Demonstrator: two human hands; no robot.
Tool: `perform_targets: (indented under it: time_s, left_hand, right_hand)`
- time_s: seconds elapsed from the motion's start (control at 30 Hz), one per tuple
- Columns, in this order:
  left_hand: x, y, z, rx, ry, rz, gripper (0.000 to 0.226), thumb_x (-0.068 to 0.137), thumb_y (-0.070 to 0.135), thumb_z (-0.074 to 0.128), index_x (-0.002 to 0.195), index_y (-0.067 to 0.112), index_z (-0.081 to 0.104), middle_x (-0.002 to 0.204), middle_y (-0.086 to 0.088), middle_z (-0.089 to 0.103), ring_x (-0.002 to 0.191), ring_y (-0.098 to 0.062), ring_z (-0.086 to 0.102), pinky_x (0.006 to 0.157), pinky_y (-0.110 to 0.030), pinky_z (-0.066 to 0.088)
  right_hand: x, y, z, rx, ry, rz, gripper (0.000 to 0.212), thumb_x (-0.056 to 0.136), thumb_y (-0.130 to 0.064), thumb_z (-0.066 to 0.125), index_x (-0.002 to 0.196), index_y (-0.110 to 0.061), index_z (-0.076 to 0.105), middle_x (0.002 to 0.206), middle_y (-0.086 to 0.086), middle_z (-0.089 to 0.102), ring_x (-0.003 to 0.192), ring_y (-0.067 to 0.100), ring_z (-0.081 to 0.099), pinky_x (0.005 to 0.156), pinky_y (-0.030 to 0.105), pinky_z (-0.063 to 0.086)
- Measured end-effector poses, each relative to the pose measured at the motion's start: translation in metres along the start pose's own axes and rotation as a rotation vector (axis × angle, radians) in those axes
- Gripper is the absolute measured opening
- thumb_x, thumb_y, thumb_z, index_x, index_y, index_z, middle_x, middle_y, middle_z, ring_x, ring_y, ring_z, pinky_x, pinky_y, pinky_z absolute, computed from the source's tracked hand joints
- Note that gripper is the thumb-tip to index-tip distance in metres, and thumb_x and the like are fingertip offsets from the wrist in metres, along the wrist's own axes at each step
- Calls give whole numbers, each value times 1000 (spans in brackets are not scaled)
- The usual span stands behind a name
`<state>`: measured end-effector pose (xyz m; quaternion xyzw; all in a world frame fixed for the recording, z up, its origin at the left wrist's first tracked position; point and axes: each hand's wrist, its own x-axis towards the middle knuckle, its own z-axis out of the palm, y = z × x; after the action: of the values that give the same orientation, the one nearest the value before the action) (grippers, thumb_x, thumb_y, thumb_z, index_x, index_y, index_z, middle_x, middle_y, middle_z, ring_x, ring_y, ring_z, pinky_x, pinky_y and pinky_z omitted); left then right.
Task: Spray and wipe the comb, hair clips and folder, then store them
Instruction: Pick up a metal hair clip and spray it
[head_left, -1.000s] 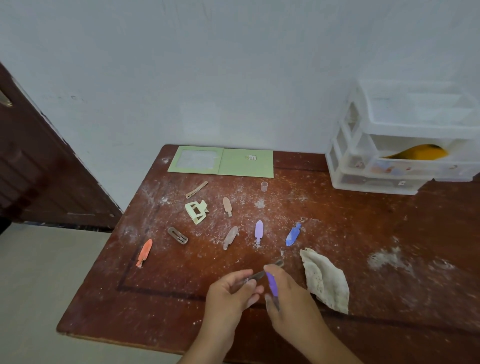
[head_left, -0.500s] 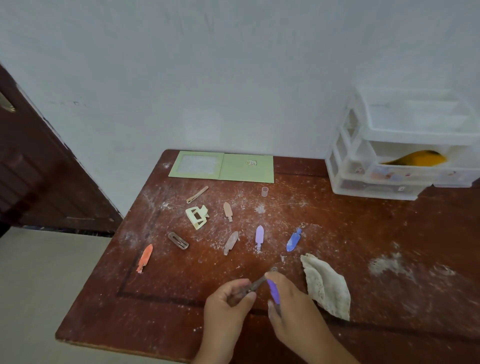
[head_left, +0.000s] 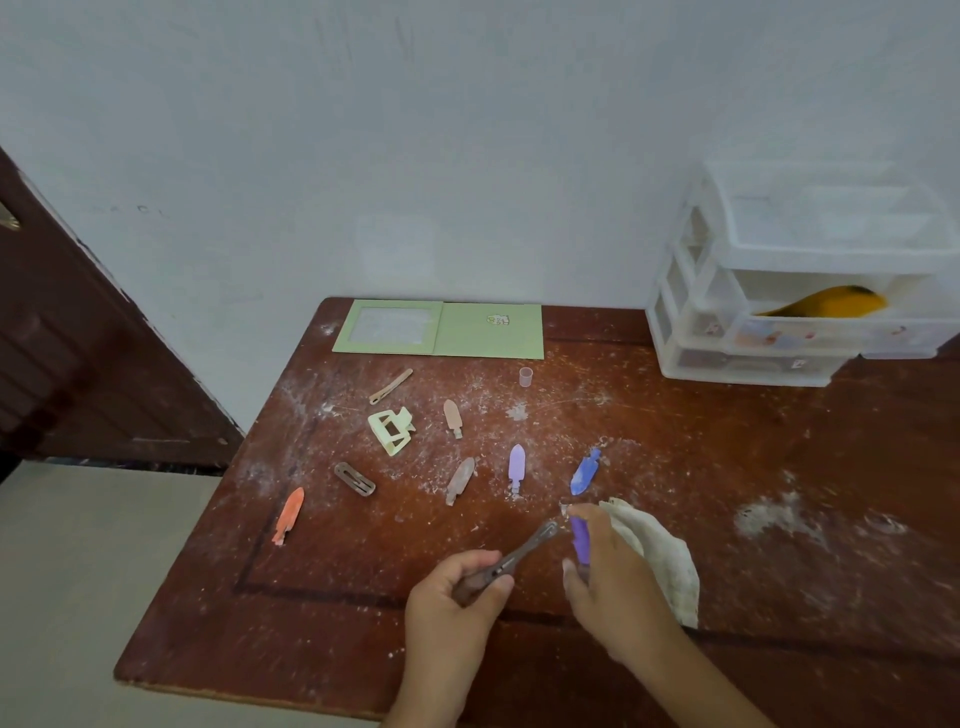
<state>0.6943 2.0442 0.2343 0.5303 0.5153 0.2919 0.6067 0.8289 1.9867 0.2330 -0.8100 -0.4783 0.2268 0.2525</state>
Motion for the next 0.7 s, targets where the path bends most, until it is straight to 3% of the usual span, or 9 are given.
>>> perform_targets:
  time_s: [0.07,0.13,0.27,0.33,0.4,0.5,0.7]
  left_hand:
    - [0,-1,0,1,0,-1,28,73,-4,69,71,24,66,67,6,70,62,-2,64,54,-3,45]
    - [1,-1,0,-13,3,-11,27,73,-5,68,71,21,67,61,8,70,58,1,64,53,-3,45]
    - [1,1,2,-21,-14,-15,27,74,-6,67,70,21,65,67,4,69,66,-7,62,53,-3,45]
    - [1,3,4,-19,-25,-6,28,73,-7,67,69,21,65,56,8,69,59,-1,63,52,-2,45]
    - [1,4,6,-21,-34,1,29,73,-9,67,68,20,65,49,13,67,53,5,62,51,-3,45]
    - [1,5,6,-23,-36,1,29,73,-9,66,69,20,65,49,14,67,50,7,61,52,-4,46]
    - [2,1,5,-37,-20,-7,28,73,-9,67,69,19,66,52,14,68,54,7,62,53,-5,47]
  right_hand:
    - [-1,-2,-3,17,-1,25,44,91,-16,47,131,-19,28,82,-14,43,57,-4,41,51,9,37]
    - [-2,-3,-10,41,26,46,47,91,-17,49,133,-20,29,86,-16,43,58,-4,45,56,7,39]
    - [-5,-5,-24,8,39,-9,48,91,-23,51,133,-27,27,89,-31,29,75,-20,45,70,-6,30]
    - [-8,-6,-22,7,-2,-37,44,91,-21,49,131,-24,31,87,-29,32,80,-23,44,68,-4,33]
    - [-8,-3,-16,1,-29,-24,43,91,-18,47,131,-20,31,86,-25,36,69,-9,49,66,2,36]
    - [-4,4,-16,18,27,27,42,91,-16,48,129,-20,32,88,-15,41,69,-5,47,61,3,37]
    - [-6,-3,-25,96,51,18,52,89,-19,54,133,-28,28,91,-29,30,72,-15,42,66,-3,35]
